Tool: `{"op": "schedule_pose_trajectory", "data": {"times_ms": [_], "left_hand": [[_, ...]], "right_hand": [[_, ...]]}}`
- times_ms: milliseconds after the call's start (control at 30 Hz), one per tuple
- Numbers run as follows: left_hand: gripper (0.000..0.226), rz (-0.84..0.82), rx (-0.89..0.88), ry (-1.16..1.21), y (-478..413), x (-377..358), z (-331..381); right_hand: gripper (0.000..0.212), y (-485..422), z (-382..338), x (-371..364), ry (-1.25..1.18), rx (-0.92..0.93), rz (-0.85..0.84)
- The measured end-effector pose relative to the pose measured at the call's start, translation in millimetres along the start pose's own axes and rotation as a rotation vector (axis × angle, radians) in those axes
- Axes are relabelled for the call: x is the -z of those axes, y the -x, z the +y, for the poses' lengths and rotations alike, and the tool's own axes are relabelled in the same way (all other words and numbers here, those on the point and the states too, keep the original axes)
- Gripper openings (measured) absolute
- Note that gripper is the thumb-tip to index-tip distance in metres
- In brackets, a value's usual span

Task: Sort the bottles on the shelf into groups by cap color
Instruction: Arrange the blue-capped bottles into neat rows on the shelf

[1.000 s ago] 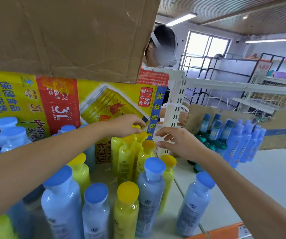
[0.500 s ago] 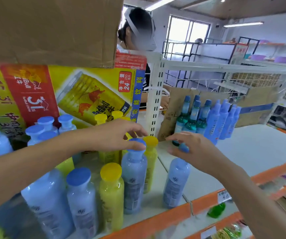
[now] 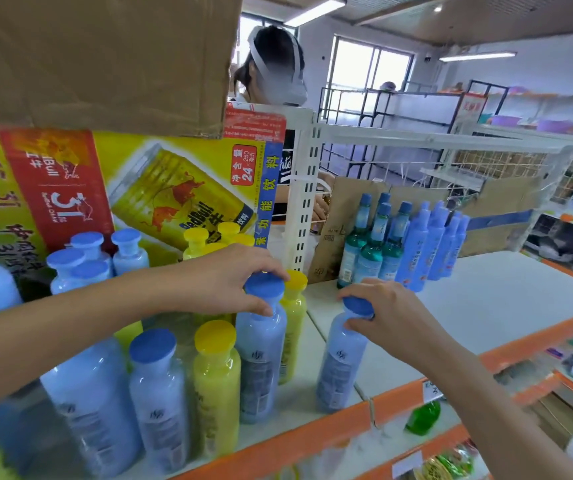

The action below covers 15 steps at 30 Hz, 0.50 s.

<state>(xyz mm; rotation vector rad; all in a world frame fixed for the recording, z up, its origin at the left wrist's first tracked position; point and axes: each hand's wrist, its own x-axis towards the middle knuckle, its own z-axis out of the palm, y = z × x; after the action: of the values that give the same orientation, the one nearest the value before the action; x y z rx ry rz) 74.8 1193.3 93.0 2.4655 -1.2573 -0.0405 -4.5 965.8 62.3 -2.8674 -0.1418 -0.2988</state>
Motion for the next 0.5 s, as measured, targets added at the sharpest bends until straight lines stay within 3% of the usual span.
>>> {"op": "schedule_pose_trajectory", "data": {"times_ms": [233, 500], "left_hand": [[0.044, 0.133, 0.009, 0.059, -2.6, -6.7, 12.4], [0.043, 0.449, -0.097, 0.118, 0.7, 6.0, 37.5]], "right_hand": [[0.034, 8.1, -1.6, 14.7, -0.088, 0.045, 0.169], [0.030, 26.5, -16.9, 43.5, -0.164, 0.081, 0.400]]}}
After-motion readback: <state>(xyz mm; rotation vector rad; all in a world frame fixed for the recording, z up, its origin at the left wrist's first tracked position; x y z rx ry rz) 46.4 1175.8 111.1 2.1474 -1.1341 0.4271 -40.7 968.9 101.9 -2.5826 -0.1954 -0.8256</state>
